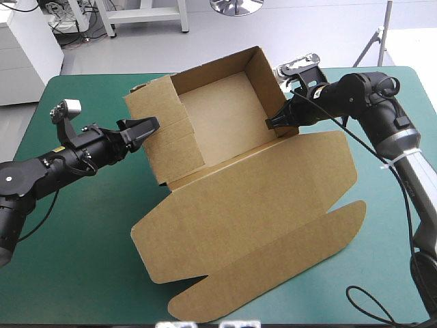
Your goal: Fold the box
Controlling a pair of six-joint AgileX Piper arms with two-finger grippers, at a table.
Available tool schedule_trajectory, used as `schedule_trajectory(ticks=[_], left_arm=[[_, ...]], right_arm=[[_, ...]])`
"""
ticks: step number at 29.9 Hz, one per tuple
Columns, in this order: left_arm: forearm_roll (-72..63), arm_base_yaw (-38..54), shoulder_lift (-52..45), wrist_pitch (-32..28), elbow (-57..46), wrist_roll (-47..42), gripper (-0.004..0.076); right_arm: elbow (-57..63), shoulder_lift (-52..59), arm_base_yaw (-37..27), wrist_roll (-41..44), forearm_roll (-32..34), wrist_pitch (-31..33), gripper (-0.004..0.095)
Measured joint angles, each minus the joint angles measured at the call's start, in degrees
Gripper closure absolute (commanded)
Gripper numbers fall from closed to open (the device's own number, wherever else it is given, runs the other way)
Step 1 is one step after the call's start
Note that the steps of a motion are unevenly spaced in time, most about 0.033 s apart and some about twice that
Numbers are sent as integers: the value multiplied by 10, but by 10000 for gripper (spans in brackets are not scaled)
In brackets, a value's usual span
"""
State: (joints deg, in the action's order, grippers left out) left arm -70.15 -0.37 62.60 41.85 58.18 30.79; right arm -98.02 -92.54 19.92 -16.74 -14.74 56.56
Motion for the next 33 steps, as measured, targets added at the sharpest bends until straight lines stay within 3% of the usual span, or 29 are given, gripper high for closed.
schedule_trajectory(ticks=[10, 18, 29, 33], left_arm=[[13, 0, 3, 18, 0, -21, 161], [170, -27, 6, 13, 0, -211, 161], [525, -202, 8, -39, 2, -567, 161], [598, -248, 21, -45, 2, -644, 161]], right_arm=[[0, 0, 0, -1, 3, 4, 919], [0, 0, 0, -2, 6, 7, 919], [1, 0, 0, -8, 16, 11, 919], [1, 0, 0, -9, 20, 17, 919]])
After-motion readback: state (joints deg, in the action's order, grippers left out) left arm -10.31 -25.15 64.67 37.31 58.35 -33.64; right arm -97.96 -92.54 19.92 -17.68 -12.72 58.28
